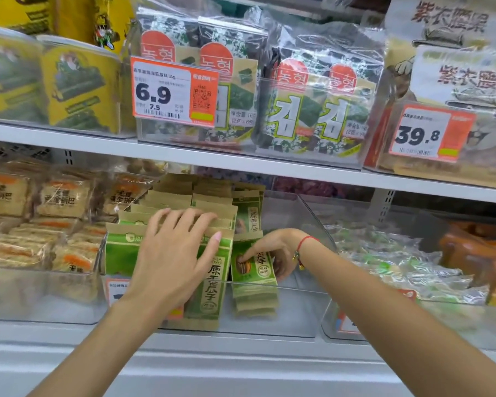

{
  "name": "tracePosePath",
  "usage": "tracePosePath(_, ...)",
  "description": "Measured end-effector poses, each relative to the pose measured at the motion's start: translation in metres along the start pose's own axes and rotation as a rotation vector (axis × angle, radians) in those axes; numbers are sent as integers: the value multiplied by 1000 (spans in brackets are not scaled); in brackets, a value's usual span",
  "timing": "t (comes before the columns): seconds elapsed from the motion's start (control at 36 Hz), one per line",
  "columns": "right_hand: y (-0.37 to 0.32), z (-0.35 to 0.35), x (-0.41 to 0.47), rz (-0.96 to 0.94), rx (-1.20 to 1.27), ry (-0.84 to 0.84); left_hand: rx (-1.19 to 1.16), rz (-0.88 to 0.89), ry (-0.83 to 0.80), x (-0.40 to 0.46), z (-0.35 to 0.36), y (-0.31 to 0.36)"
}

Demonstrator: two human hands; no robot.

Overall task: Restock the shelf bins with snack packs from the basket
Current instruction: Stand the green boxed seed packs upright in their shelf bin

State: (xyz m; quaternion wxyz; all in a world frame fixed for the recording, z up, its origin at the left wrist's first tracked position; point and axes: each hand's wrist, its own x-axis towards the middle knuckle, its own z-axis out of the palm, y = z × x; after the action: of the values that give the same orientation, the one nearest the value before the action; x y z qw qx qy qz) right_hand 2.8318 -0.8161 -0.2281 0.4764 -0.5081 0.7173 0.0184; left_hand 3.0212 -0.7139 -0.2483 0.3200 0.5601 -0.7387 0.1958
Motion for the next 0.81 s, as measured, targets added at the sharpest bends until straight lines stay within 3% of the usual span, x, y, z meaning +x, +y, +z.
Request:
tracePosePath(0.28, 2, 4, 6, -52, -6, -48, 1, 3, 6, -1, -1, 0)
tracePosePath(0.36, 4, 4, 10, -56, 124, -18, -7, 1, 15, -1, -1, 1)
tracePosePath(0.47, 9, 2, 17, -91, 344, -111, -7, 9, 10, -1, -1, 0)
tracePosePath(0.69, 9, 1, 12, -414, 700, 16, -4, 5, 1, -1, -1, -1)
tracePosePath(0.81, 4, -2, 33, -457, 671, 123, -17, 3, -4, -1, -2, -1)
